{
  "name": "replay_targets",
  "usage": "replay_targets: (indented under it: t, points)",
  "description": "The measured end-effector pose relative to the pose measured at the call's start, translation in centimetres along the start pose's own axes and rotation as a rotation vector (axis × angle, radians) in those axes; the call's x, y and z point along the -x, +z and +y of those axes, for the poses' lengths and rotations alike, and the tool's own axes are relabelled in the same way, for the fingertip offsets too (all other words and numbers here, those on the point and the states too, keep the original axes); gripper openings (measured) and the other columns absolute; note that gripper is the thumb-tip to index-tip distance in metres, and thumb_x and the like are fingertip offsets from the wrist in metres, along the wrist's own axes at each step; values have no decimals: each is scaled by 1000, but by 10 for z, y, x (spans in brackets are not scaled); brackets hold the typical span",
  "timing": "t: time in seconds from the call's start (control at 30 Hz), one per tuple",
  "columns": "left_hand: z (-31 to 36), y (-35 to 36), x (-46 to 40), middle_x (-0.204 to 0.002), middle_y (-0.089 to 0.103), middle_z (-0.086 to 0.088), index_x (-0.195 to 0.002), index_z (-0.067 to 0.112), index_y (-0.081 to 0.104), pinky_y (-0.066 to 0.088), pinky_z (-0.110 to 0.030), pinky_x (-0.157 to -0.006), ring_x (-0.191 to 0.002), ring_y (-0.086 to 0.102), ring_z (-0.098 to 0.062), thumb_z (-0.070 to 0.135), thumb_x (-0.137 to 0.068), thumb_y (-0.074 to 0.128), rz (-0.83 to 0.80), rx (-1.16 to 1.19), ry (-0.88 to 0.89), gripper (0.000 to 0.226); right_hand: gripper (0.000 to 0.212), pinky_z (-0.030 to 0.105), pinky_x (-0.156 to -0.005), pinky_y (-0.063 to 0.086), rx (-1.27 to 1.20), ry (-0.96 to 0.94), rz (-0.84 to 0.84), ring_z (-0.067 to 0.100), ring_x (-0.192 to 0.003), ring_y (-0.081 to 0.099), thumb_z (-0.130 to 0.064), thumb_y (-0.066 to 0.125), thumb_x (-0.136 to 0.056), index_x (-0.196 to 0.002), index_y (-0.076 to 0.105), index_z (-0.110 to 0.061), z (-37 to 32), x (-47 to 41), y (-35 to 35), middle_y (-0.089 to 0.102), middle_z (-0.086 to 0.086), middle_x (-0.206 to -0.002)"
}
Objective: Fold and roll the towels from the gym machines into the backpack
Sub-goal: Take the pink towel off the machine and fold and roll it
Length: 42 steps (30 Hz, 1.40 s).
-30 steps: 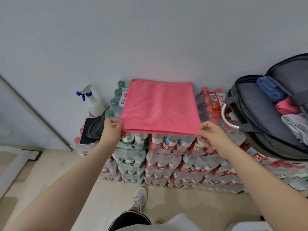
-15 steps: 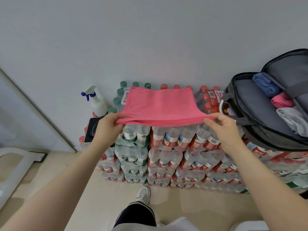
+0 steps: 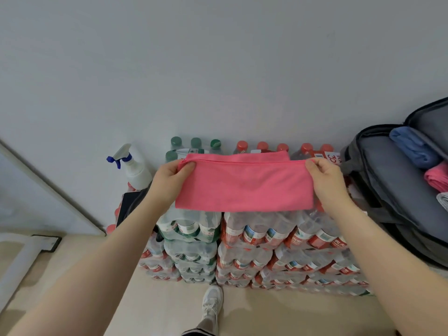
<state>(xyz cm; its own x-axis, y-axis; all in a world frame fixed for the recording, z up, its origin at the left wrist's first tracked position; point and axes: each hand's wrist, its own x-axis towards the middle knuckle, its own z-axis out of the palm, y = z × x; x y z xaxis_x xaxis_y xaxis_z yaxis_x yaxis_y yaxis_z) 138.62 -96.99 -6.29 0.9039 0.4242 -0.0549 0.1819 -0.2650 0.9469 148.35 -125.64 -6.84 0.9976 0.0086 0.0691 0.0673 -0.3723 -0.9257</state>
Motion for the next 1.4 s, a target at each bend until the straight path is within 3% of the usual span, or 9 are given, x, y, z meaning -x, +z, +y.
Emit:
replay_targets:
  t: [0.2, 0.47, 0.73, 0.97, 1.07, 1.13, 1.2, 1.27, 1.4]
  points:
    - [-5, 5, -74, -75, 52, -7, -92, -2, 58, 34, -28, -58, -71, 44, -19, 10, -87, 45, -57, -335, -38, 19, 19, 26, -62, 35, 177, 25, -61, 17, -81, 47, -14, 45, -95, -92, 60, -4, 8, -64, 26, 56, 7, -86]
    - [-8, 8, -105, -76, 54, -2, -78, 10, 56, 29, -28, -62, -76, 50, -21, 22, -89, 52, -272, -734, 108, 17, 19, 24, -59, 23, 482, 8, -110, 17, -81, 50, -16, 47, -95, -94, 62, -4, 21, -87, 44, 60, 7, -88]
    - [-15, 11, -114, -67, 54, -4, -71, 14, 51, 32, -29, -60, -74, 52, -27, 25, -91, 48, -158, -727, 86, 22, 23, 33, -69, 38, 647, 6, -60, 35, -90, 60, -23, 46, -94, -93, 60, -5, 19, -91, 51, 66, 18, -94]
    - [-11, 21, -114, -95, 63, -13, -103, 8, 52, 38, -33, -64, -90, 59, -33, 35, -94, 41, -47, -1018, 128, 30, 31, 39, -75, 41, 891, 118, -32, 39, -100, 57, -31, 39, -97, -105, 54, -6, 9, -89, 59, 62, 21, -106]
    - [-14, 25, -111, -99, 62, -13, -102, 5, 56, 48, -38, -70, -95, 57, -33, 24, -83, 46, 124, -1078, 422, 29, 34, 42, -85, 39, 1129, 26, 3, 36, -110, 50, -32, 40, -96, -113, 49, -4, -5, -80, 67, 55, 19, -118]
    - [-14, 37, -107, -109, 63, -17, -102, 3, 60, 51, -42, -79, -104, 58, -34, 15, -74, 41, 88, -991, 661, 36, 35, 45, -99, 35, 1067, -250, -23, 36, -119, 46, -24, 42, -93, -119, 51, -3, -15, -66, 89, 52, 19, -126]
    - [-13, 56, -96, -127, 55, -22, -118, -1, 56, 41, -46, -98, -120, 51, -37, 19, -78, 30, -160, -899, 709, 52, 49, 44, -112, 23, 913, -485, -230, 32, -131, 39, -25, 30, -89, -129, 48, -3, -19, -46, 116, 46, 17, -139]
    - [-17, 67, -87, -150, 27, -17, -141, 1, 30, 15, -36, -115, -141, 23, -28, 42, -81, 10, -381, -903, 574, 75, 70, 36, -116, 4, 910, -464, -473, 22, -143, 16, -38, 10, -83, -144, 26, -8, -17, -33, 134, 21, 9, -154]
    - [-35, 61, -87, -157, -4, -6, -147, 11, 1, -11, -25, -110, -145, -5, -15, 76, -67, -15, -414, -1081, 455, 105, 64, 36, -116, -5, 1047, -342, -563, 13, -144, -6, -52, 18, -93, -148, -2, -25, 2, -44, 123, -7, -3, -157]
